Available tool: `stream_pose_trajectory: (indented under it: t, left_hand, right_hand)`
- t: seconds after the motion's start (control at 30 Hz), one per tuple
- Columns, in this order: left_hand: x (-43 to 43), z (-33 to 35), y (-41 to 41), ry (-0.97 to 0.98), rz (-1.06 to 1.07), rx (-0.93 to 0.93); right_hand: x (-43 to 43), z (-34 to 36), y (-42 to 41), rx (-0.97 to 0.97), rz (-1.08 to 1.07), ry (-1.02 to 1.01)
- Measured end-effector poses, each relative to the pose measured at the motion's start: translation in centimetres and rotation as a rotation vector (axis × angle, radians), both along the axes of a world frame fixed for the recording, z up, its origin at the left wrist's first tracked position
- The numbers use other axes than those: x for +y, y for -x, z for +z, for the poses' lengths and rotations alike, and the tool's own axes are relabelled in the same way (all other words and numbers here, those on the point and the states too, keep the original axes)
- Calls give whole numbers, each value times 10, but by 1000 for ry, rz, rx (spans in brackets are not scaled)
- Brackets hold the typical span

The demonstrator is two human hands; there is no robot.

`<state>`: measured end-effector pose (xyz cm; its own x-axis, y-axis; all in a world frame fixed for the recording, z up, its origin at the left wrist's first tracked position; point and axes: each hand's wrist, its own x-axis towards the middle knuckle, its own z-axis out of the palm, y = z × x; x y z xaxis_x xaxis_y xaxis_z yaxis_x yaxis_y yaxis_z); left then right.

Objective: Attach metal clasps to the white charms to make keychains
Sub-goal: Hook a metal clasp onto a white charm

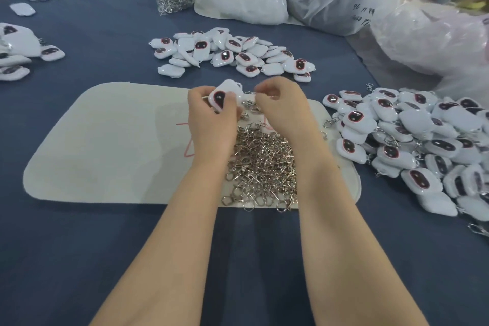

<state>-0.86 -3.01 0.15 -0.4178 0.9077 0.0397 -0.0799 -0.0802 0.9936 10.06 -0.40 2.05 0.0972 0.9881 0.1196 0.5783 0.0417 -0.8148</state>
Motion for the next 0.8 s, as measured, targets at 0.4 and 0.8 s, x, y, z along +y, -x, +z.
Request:
stream_pose_trajectory:
  t: [0.4,0.8]
  left_hand:
    - [0,6,10,17,32,-412]
    - [-2,5,7,58,-86,-279]
  right_hand:
    - [-5,-7,16,-476,104,215]
    - [3,-11,6,-21,-74,1]
